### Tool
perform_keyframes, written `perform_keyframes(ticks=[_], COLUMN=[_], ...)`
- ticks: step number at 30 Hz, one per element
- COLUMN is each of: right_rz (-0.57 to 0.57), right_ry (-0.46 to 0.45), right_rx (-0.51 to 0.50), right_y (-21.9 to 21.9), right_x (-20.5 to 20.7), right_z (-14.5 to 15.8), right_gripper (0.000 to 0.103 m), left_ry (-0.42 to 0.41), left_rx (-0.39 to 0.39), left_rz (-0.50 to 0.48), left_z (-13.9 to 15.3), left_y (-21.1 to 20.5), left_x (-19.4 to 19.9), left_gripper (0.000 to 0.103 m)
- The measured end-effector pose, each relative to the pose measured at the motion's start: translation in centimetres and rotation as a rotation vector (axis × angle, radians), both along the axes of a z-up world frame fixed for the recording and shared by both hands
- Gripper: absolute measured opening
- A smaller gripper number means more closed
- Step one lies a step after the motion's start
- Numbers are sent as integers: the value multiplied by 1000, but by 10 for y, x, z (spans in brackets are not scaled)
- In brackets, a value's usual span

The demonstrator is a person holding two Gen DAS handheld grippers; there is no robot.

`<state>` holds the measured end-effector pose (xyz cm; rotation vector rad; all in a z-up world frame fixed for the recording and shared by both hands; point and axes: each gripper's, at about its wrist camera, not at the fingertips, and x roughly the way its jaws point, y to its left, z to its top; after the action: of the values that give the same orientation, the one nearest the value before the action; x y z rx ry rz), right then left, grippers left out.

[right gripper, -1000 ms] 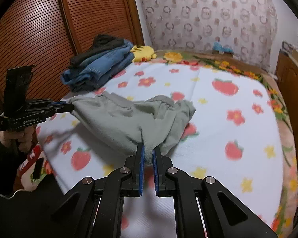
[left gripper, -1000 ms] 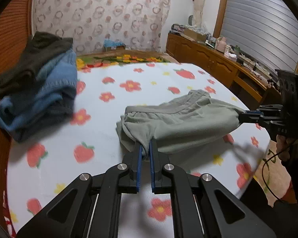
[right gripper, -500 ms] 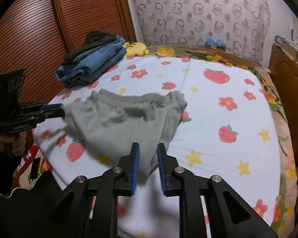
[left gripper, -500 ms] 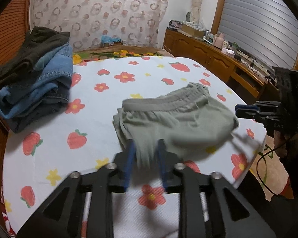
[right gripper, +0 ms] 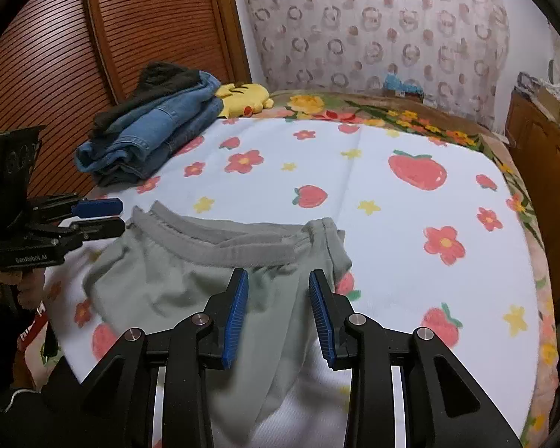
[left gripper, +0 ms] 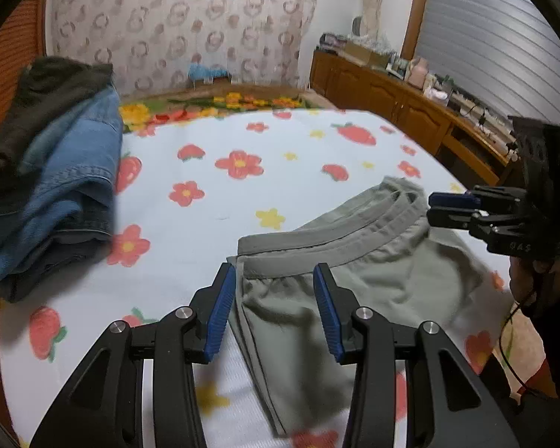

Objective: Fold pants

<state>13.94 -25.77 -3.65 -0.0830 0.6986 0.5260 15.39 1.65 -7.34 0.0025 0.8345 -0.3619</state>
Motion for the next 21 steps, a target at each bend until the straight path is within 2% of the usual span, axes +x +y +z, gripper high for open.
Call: perform_keyframes(ticks=[6, 11, 12, 13, 14, 15, 17, 21], right_rz=[35, 46, 53, 57, 61, 64, 59, 7], right_ry=[26, 52, 54, 52, 47, 38, 6, -66], right_rx=[4, 8, 20, 29, 34, 37, 44, 57], right_y=[5, 6, 6, 5, 5, 4, 4, 1], right_x=[18, 28, 29, 29, 29, 27, 22, 17], right_z=[-3, -6, -6, -5, -4, -3, 2, 11], right_gripper=[35, 35, 33, 28, 17, 11, 6, 2], left_ry=[47, 43, 39, 32, 22, 12, -21, -75], left_rx=[11, 7, 6, 3, 1, -3, -21, -32], left_rz=[-18, -15, -14, -13, -16, -18, -13, 28], left_z=[-18, -19, -18, -16, -12, -10, -1, 10], left_y=[-5, -2, -1, 0, 0, 1, 3, 6], left_x=[15, 14, 13, 12, 10, 9, 6, 6], left_gripper=[43, 24, 23, 18, 14, 13, 10, 9])
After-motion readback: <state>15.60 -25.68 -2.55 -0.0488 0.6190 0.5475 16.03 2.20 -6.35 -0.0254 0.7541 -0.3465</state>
